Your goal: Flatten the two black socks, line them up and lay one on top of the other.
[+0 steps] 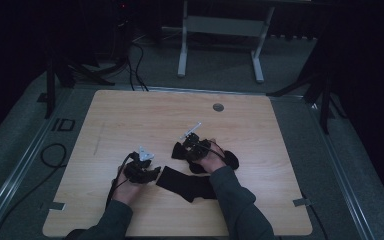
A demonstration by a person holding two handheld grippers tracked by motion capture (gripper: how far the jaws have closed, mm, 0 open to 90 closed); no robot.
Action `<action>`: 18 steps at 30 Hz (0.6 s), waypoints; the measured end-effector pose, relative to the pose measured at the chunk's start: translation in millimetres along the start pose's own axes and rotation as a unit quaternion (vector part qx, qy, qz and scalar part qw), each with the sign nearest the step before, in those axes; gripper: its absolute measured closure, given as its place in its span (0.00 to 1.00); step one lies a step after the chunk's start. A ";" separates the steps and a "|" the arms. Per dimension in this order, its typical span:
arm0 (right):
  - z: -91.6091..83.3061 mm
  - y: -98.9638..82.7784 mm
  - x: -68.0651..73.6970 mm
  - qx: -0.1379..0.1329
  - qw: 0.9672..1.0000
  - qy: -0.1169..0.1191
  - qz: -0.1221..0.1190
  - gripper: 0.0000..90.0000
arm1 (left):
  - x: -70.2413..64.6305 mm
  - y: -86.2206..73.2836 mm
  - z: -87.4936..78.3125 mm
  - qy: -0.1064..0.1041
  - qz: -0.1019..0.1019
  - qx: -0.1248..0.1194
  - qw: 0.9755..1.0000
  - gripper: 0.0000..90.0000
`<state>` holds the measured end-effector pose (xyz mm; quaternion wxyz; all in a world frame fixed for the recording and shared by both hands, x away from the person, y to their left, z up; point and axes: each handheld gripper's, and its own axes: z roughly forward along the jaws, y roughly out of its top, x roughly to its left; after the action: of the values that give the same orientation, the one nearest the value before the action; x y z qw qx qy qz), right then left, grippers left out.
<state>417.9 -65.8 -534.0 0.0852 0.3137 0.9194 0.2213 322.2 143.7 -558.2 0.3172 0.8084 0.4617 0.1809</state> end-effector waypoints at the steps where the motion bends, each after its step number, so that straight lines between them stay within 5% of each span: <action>1: -2.6 -0.7 -0.7 -0.004 1.000 0.001 0.000 0.93 | -0.1 0.0 0.0 0.000 0.000 0.000 1.000 0.58; 11: -31.8 -3.3 -3.7 -0.034 0.999 0.005 0.000 0.93 | -1.3 -0.3 -0.1 0.000 0.002 0.000 1.000 0.56; 18: -62.8 -7.4 -3.6 -0.083 0.996 0.016 0.008 0.93 | -2.3 -0.2 0.1 0.000 0.000 -0.001 1.000 0.56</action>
<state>398.2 -95.4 -481.6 0.0946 0.3096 0.8965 0.3024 321.0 141.7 -558.5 0.3178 0.8083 0.4613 0.1812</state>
